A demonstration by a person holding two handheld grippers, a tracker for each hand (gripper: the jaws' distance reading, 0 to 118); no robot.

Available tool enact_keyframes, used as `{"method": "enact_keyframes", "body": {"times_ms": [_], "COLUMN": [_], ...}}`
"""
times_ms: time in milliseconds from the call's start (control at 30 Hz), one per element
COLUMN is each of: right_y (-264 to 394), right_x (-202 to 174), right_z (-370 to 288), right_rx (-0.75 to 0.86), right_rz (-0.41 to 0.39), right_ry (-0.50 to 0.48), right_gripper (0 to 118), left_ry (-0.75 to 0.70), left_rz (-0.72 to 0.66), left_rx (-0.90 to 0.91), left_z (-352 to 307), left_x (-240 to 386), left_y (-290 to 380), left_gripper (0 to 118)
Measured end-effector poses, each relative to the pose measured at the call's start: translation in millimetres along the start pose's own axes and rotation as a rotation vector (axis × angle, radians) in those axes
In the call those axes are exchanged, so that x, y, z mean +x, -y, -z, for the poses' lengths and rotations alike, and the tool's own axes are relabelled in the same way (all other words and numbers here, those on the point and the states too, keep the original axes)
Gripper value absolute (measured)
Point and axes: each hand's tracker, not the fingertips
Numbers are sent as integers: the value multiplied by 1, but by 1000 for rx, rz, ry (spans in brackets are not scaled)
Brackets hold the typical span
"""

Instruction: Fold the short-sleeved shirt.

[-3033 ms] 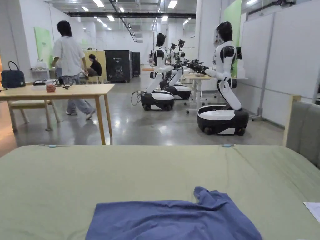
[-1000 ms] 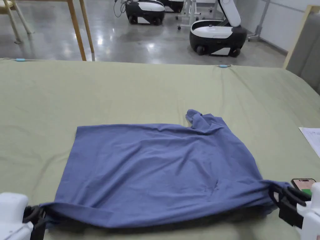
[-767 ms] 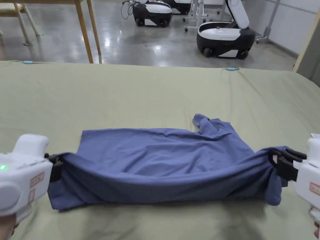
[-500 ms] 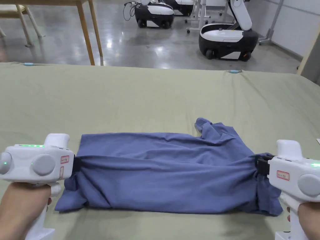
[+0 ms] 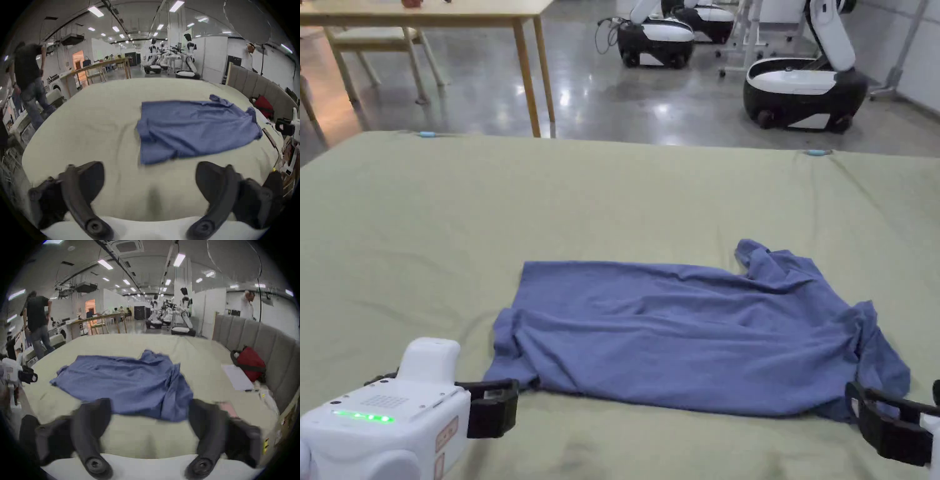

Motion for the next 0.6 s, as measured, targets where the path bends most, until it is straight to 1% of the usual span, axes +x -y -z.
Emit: {"method": "enact_keyframes", "body": {"times_ms": [33,67,100,133,167,200,267,367,400,433,467,500,533,567,600], "right_y": [8,16,22,26,27,29,29,28,27,26,27,27,27,27,27], "right_x": [-1,-4,-6,-4,-1,0,3,9,12,15,17,19,24,27,30], "right_z": [-4,-5,-6,-8,-10,-11,-15,-15,-14,-12,-10,-9,-7,-4,-1], "right_rx": [-4,-12,-30,-19,-36,-47,-33,-36,-39,-45,-50,-54,-58,-63,-70], "right_rz": [21,5,-24,-18,3,31,12,19,22,21,20,18,18,17,14], "right_ry": [1,30,82,63,32,23,50,57,65,72,79,88,95,97,99], "right_gripper": [72,28,1,1,1,1,1,1,1,1,1,1,1,1,13], "left_ry": [-10,-16,-35,-40,-13,10,-11,-1,-1,-5,-14,-27,-37,-32,-29], "left_rz": [-12,-16,-42,-62,-78,-91,-74,-60,-50,-47,-48,-56,-62,-68,-87], "left_rx": [-25,-36,-47,1,-62,-91,-85,-89,-92,-94,-115,-141,-163,-151,-132], "left_z": [6,4,8,7,15,19,26,47,57,73,85,96,108,115,123], "left_x": [-10,-13,-17,-19,-28,-31,-33,-33,-33,-33,-35,-37,-36,-35,-37], "left_y": [10,20,24,25,29,27,21,3,-3,-8,-16,-23,-27,-29,-35], "left_gripper": [94,52,0,0,0,0,0,0,10,28,69,113,117,112,110]}}
